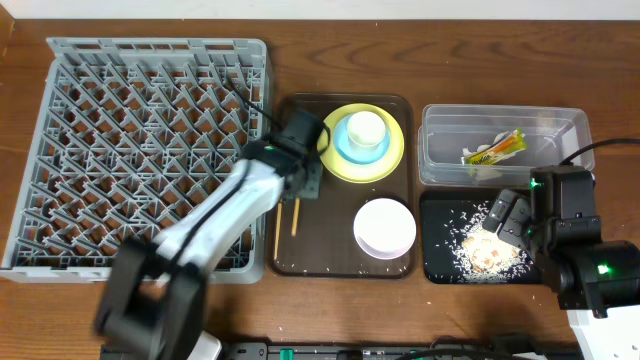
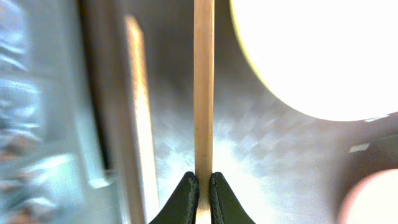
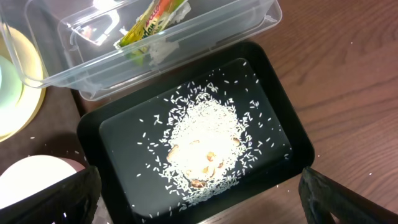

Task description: Sort waste into correct bins and load items into the dishwasher

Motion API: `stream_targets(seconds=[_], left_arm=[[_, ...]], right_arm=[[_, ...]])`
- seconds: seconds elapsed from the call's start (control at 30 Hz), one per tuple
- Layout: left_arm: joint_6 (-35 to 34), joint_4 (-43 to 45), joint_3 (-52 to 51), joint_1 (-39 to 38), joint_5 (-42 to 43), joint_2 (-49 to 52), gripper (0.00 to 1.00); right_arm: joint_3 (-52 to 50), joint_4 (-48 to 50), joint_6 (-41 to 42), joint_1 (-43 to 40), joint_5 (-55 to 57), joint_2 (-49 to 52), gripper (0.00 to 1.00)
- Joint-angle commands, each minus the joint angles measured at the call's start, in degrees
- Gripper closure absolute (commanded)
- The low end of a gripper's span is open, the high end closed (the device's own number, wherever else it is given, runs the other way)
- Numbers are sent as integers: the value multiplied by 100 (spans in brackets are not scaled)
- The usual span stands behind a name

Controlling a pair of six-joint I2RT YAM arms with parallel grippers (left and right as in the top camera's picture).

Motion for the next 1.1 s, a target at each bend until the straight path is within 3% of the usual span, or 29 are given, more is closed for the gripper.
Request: stream_targets(seconds=[0.0, 0.23, 0.5, 1.07], left_arm=[[96, -201, 208, 153, -684, -1187, 92], [507, -643, 197, 446, -1661, -1764, 92], [966, -636, 90, 885, -1655, -1095, 92], [957, -470, -24, 984, -1655, -420, 92]], right_arm=[[83, -2, -59, -72, 37, -15, 1], [83, -2, -59, -72, 37, -15, 1], [83, -2, -59, -72, 37, -15, 1], [83, -2, -59, -72, 37, -15, 1]])
